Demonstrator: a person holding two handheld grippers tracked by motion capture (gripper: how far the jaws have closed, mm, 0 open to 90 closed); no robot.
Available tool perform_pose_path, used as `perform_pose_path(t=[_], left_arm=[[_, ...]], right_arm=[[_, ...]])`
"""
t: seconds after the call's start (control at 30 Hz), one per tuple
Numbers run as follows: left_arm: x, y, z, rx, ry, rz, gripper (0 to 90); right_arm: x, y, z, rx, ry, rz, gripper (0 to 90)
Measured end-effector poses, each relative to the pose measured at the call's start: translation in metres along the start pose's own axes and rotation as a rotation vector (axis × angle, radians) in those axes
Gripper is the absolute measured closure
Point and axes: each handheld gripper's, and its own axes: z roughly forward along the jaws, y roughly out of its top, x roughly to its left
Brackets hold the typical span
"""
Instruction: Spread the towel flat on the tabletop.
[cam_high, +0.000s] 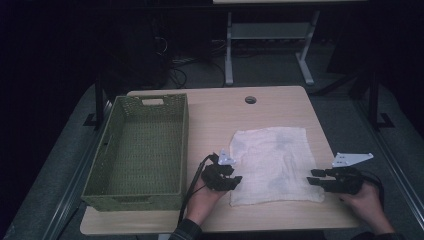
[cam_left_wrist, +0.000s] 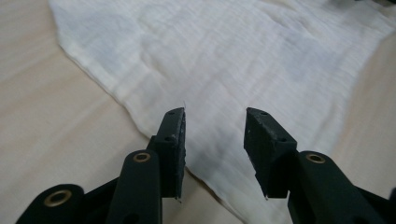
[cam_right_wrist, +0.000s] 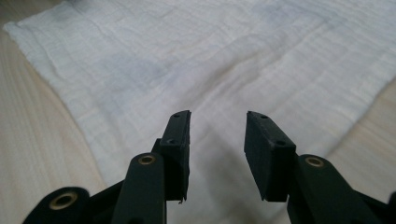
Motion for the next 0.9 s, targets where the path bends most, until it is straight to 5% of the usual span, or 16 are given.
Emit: perform_pose_path(t=[0.23,0.9], left_arm=[[0.021,0.016,0.009,-0.018,0.032,-0.019,57.4],[0.065,0.050,0.030,-0.057,0.087,-0.048,57.1]], right_arm=[[-0.012,0.020,0.015,-0.009,-0.007,-0.034,60.6],[-0.060,0.065,0.036,-0.057,-0.008,-0.014,59.4]])
